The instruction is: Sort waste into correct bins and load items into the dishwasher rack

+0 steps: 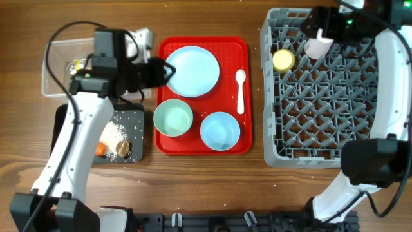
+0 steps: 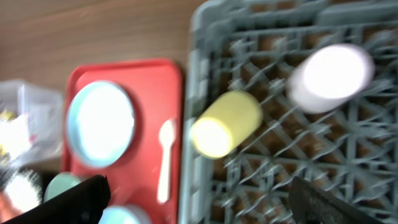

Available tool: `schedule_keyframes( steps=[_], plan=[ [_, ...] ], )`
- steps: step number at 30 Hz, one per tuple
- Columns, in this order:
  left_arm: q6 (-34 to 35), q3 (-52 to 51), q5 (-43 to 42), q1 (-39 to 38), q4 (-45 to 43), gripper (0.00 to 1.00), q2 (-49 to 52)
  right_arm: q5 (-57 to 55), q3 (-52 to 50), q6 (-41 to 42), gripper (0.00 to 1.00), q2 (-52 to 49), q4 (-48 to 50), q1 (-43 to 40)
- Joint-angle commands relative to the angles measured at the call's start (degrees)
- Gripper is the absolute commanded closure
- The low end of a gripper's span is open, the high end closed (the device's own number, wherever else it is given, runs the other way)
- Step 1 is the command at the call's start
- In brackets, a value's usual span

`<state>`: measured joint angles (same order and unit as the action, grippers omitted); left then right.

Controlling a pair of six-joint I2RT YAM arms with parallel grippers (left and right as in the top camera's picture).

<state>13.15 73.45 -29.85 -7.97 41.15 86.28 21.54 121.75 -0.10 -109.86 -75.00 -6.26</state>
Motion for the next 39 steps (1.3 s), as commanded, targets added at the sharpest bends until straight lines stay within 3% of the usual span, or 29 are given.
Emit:
schedule_keyframes(
  steps=[1, 6, 11, 20, 28, 39],
  plan=[
    [2.38, -0.39, 5.97, -5.20, 5.44, 0.76, 1.66, 2.54, 0.48, 0.04, 0.02, -0.39, -2.73, 3.48],
    [7.06, -0.39, 25.38, -14.12, 12.70, 0.75, 1.92, 2.51, 0.48, 0.11, 0.02, -0.42, -4.22, 6.60],
    [8.79, -0.85, 30.23, -18.84, 13.07, 0.70, 2.14, 2.49, 0.42, 0.13, 0.01, -0.42, -5.18, 7.98],
    [9.81, -8.94, 31.95, -18.73, 6.36, 0.67, 3.74, 1.53, -1.53, 0.11, 0.01, -0.50, -5.75, 8.13],
    [9.64, -9.11, 37.05, -13.97, 9.31, 0.62, 3.98, 1.40, -1.53, 0.09, 0.01, -0.50, -6.71, 8.13],
    [10.25, -14.19, 30.91, -7.39, 4.22, 0.60, 6.80, 1.40, -1.53, 0.11, 0.01, -0.50, -6.69, 8.13]
  ],
)
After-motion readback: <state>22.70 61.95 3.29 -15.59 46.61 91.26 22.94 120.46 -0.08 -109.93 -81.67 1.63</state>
